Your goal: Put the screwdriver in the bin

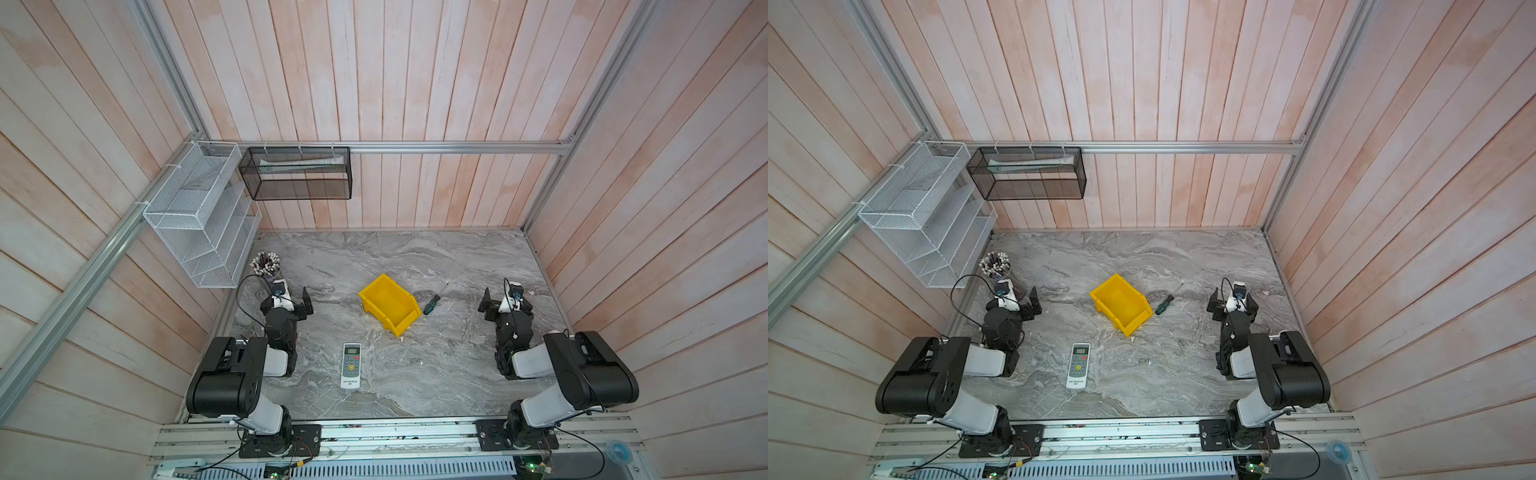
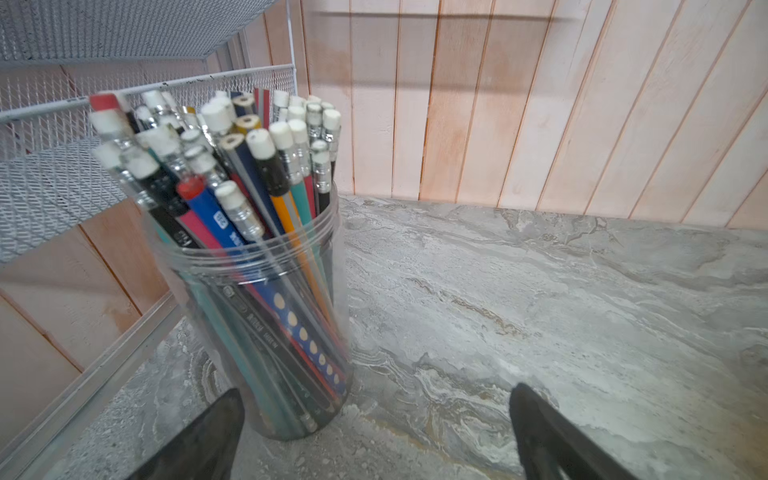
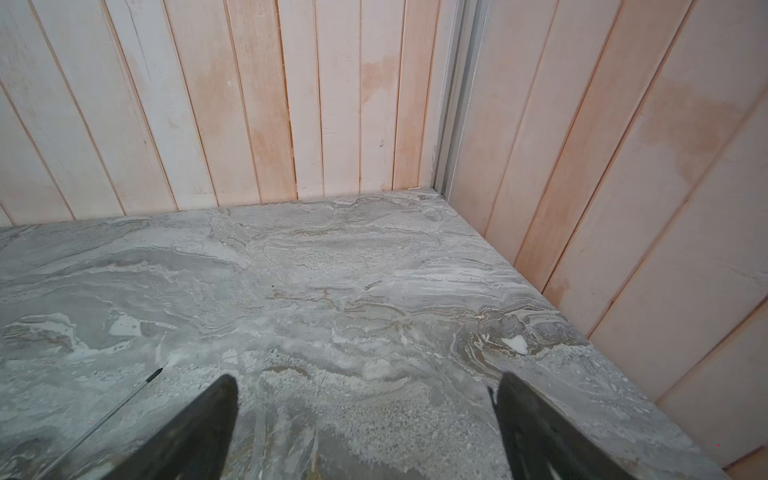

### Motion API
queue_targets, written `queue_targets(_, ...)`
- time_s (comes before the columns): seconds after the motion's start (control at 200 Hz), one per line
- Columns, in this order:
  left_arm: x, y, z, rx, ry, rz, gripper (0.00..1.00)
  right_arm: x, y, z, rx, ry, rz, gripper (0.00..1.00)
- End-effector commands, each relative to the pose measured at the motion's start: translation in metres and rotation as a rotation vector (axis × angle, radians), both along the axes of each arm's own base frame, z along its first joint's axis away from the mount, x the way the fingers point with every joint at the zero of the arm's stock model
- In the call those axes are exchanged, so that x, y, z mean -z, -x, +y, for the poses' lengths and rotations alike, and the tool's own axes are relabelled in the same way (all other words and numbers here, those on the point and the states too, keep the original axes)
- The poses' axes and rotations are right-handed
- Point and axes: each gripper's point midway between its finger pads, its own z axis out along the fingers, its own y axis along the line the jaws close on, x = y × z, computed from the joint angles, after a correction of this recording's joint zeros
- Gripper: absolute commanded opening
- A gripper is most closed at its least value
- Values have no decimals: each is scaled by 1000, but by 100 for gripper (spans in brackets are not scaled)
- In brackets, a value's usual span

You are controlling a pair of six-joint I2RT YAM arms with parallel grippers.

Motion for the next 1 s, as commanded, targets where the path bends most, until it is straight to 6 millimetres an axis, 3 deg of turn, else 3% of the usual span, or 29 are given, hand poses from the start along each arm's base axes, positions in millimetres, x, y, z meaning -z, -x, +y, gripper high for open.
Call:
queue_targets(0.0,-9,-3,0,1,10,-22,100,-6,-4,-1,-3,0,-17,98)
queue_targets(0.995,-9,-4,1,8,17,-24,100,-7,-3,-2,-1,0,-22,98)
